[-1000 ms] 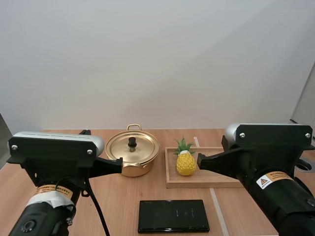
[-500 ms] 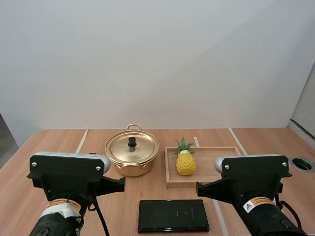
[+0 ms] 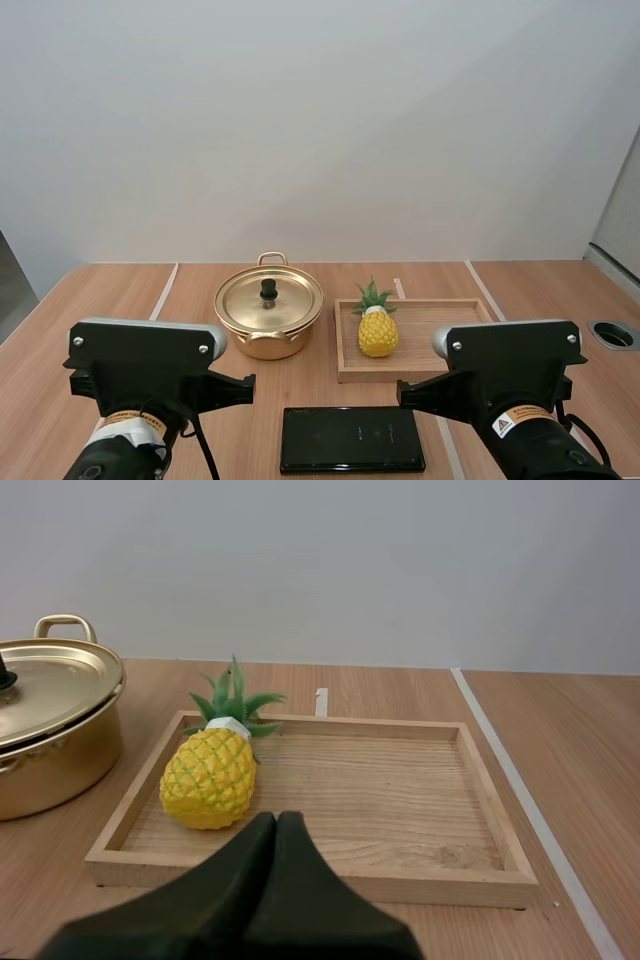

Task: Open the pot, put the grape inside, and close it

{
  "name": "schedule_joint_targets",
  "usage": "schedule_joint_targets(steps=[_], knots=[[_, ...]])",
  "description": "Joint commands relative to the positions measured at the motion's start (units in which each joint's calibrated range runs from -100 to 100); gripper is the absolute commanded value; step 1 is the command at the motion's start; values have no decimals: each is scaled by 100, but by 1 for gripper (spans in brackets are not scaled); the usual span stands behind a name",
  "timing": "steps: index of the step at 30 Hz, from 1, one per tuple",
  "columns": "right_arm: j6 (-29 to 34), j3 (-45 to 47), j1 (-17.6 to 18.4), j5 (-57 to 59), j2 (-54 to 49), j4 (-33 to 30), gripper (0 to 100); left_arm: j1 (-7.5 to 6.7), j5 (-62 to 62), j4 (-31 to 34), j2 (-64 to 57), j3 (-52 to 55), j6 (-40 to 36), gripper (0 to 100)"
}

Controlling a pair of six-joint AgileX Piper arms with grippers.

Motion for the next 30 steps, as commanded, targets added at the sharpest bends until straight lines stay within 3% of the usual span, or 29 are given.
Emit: schedule_joint_targets(steps=[1, 10, 30], knots=[[-21, 21, -4, 4, -34, -84, 0, -23, -111, 71, -20, 14, -22, 0], [-21, 21, 41, 4, -34, -84, 0, 35, -113, 71, -20, 14, -22, 0], [-21, 21, 41, 4, -34, -84, 0, 25, -129, 71, -20, 14, -22, 0]])
